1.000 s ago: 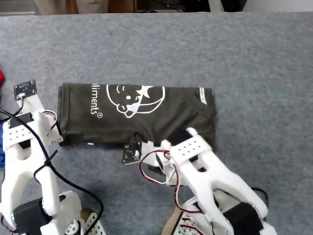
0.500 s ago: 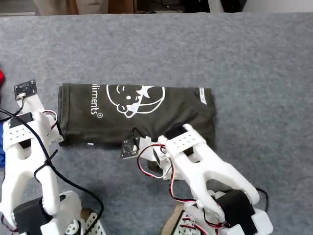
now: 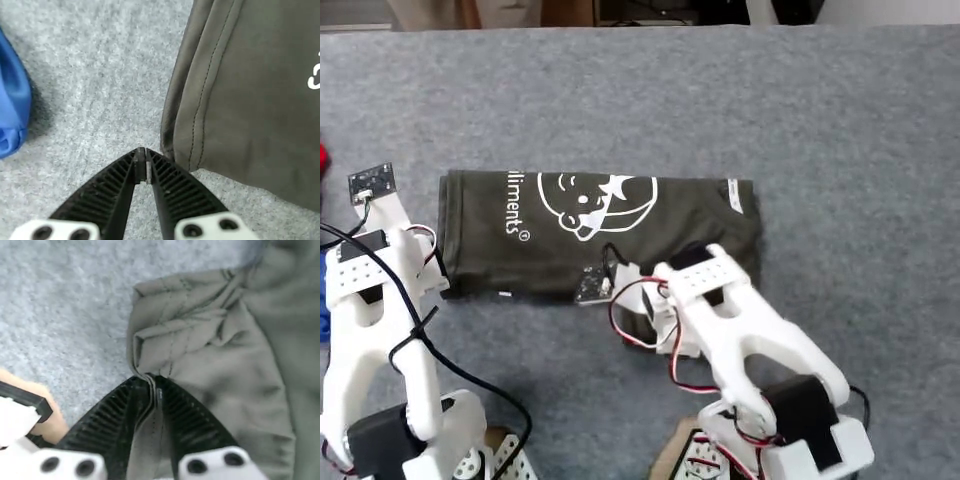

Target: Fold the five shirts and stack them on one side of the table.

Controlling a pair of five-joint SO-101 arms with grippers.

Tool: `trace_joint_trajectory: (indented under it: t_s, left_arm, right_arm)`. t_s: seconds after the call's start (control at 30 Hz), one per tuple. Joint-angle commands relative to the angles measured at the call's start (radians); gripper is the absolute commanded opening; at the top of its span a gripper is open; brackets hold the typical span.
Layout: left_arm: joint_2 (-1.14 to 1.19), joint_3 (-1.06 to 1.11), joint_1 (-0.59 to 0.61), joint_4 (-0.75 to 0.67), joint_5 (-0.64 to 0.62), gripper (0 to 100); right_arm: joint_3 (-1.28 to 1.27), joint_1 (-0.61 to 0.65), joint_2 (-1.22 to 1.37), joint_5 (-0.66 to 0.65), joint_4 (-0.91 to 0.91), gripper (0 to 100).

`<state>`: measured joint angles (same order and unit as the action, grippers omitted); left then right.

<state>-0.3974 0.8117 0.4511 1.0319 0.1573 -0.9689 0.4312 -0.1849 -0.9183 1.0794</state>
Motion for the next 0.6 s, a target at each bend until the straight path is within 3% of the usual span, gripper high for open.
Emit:
trace_joint_trajectory:
  t_s: [0.0, 0.37, 0.57]
  left_arm:
    - [-0.033, -0.006, 0.002, -0.012, 0.005, 2]
    - [-0.031, -0.009, 0.000, -0.012, 0.005, 2]
    - [-0.031, -0.009, 0.002, -0.012, 0.005, 2]
  right_arm:
    - [0.061, -0.035, 0.028, -0.005, 0.084, 0.4]
    - [0.588, -0.038, 0.056, -0.032, 0.387, 0.4]
    - [0.869, -0.050, 0.271, -0.075, 0.462, 0.4]
